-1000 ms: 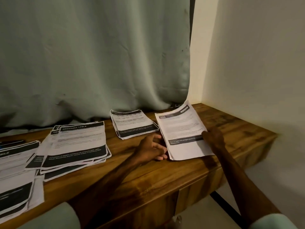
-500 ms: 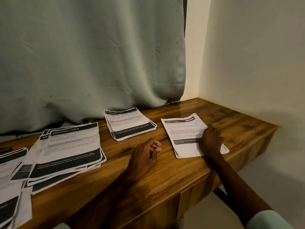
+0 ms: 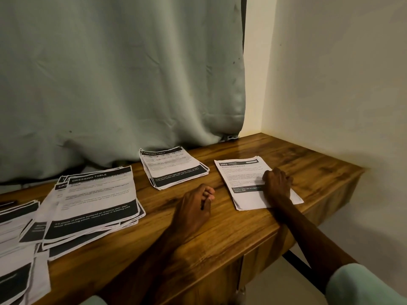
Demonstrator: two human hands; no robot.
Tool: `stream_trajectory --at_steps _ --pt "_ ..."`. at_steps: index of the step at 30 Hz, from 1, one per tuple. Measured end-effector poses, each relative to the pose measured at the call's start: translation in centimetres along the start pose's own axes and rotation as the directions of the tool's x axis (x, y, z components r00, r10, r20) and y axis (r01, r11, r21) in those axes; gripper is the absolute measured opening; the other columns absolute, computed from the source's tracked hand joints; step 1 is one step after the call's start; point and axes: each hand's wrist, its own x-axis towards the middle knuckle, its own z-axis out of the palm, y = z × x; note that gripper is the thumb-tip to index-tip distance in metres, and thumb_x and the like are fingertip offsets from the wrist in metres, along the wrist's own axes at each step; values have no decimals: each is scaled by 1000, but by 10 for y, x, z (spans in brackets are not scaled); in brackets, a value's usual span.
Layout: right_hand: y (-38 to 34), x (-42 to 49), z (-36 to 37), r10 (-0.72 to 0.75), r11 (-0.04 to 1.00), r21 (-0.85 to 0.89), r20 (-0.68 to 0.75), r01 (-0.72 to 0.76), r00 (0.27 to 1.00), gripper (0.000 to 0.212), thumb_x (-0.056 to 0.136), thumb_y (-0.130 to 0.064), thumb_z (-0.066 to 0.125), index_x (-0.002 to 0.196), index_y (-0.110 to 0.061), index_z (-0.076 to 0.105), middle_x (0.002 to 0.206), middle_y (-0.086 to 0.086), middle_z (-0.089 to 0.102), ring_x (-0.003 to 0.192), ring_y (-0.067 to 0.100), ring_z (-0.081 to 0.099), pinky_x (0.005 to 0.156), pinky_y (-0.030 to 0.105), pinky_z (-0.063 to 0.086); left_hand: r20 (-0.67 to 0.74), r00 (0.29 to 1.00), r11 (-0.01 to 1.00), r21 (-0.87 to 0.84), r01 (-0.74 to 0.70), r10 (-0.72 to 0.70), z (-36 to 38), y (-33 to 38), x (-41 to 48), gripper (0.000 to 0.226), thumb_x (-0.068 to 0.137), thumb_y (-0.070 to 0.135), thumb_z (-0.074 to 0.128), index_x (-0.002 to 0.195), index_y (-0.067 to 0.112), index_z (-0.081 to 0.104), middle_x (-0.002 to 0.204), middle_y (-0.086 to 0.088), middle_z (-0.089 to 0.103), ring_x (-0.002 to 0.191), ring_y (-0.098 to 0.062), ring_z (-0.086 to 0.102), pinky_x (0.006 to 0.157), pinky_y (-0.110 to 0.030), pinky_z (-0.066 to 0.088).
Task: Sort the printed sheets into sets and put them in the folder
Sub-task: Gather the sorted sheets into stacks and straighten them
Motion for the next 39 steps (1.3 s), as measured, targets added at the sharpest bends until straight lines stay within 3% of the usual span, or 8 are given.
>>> stream_trajectory --at_steps 3,8,12,16,21,23,30,39 --pt "-8 5 -8 -6 1000 7 8 6 1000 23 98 -19 63 120 -15 62 136 13 55 129 30 47 114 49 33 -40 999 997 80 -5 9 -9 -10 7 16 98 22 58 109 33 60 101 17 70 92 0 66 80 -35 59" --pt "-54 13 -26 -60 946 313 -78 82 995 26 84 3 75 104 -12 74 129 13 64 121 29 59 100 38 52 -189 980 971 215 105 -64 -29 -31 20 20 99 19 51 114 32 55 106 4 66 92 -15 65 77 -38 59" --pt "-114 12 -28 -182 883 442 12 157 983 25 86 -6 76 109 -18 74 117 7 69 104 24 67 83 32 56 -279 951 937 279 210 -131 -42 -44 24 39 90 12 64 128 14 57 132 -10 58 128 -28 49 103 -46 49" --pt "-172 11 -19 -307 828 493 -2 268 952 21 82 -8 78 101 -16 75 103 10 74 94 27 70 80 38 59 -208 935 845 406 349 -286 -54 -67 28 67 91 33 64 150 14 38 161 -12 29 150 -31 20 123 -48 25" --pt "-200 14 17 -300 813 495 -94 306 949 26 84 -14 70 109 -10 65 115 15 64 102 33 62 86 39 51 -83 916 820 421 389 -392 -50 -86 28 84 96 53 53 161 17 15 169 -14 2 156 -35 -1 126 -50 11" --pt "-202 20 31 -284 813 499 -113 301 952 30 91 -27 66 114 -8 60 119 18 57 105 35 57 90 43 49 -31 920 820 443 363 -391 -46 -91 27 80 100 56 44 162 14 15 169 -18 3 156 -35 -1 127 -48 10" --pt "-227 53 43 -215 942 294 166 160 962 81 89 -61 64 139 0 45 142 23 47 132 40 45 107 50 40 -29 934 794 518 319 -356 -37 -96 26 82 93 60 17 158 11 27 164 -20 24 154 -34 18 125 -47 18" --pt "-236 91 24 -220 953 276 341 126 914 85 75 -60 82 134 -5 53 140 17 54 129 34 52 100 39 45 -35 926 758 564 328 -375 -37 -90 24 82 90 61 13 158 17 30 166 -15 23 155 -33 16 126 -45 15"
